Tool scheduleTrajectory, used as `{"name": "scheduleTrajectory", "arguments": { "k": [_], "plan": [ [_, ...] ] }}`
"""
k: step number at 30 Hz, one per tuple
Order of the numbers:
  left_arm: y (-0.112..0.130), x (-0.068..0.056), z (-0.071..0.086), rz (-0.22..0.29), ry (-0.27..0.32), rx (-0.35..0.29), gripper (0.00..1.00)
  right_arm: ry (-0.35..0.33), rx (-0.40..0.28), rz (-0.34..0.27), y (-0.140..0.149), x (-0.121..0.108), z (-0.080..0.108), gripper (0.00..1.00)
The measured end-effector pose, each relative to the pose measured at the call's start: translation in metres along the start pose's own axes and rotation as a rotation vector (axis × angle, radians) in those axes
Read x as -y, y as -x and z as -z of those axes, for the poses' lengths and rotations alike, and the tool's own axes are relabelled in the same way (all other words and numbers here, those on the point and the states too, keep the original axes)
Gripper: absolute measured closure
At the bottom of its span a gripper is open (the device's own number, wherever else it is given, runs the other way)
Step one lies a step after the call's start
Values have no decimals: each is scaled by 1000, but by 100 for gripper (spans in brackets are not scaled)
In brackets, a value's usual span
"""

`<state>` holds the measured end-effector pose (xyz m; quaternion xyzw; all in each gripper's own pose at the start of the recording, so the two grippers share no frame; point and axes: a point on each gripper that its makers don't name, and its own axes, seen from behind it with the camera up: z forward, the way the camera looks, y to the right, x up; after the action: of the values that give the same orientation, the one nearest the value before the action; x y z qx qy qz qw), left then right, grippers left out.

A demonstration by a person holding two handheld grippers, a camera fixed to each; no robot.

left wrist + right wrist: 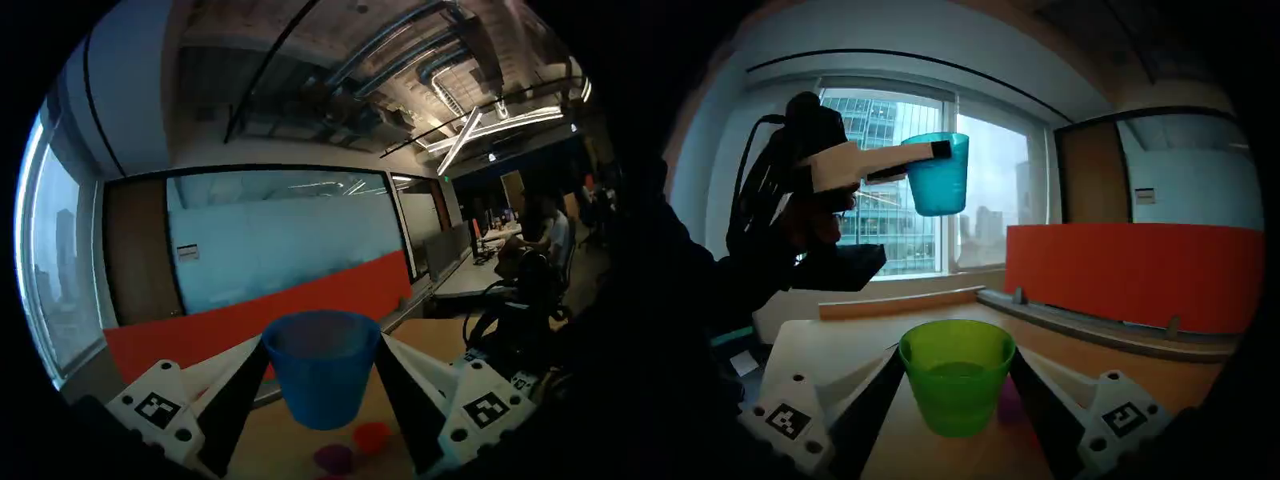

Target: Pour water

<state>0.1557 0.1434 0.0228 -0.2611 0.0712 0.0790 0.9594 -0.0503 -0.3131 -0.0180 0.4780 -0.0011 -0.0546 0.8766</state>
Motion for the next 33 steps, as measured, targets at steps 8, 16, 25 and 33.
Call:
{"name": "scheduleTrajectory", "arguments": {
  "k": [8,16,25,33],
  "plan": [
    [10,6,0,91,7,18,13,4,4,5,-2,1,2,9],
    [27,6,3,124,9,37,13,10,8,3,-4,0,6,9],
    [46,0,11,166,22,57,12,25,26,3,-5,-2,16,9],
    [72,-13,21,193,40,92,13,52,40,-2,-6,-9,31,9]
  ]
}}
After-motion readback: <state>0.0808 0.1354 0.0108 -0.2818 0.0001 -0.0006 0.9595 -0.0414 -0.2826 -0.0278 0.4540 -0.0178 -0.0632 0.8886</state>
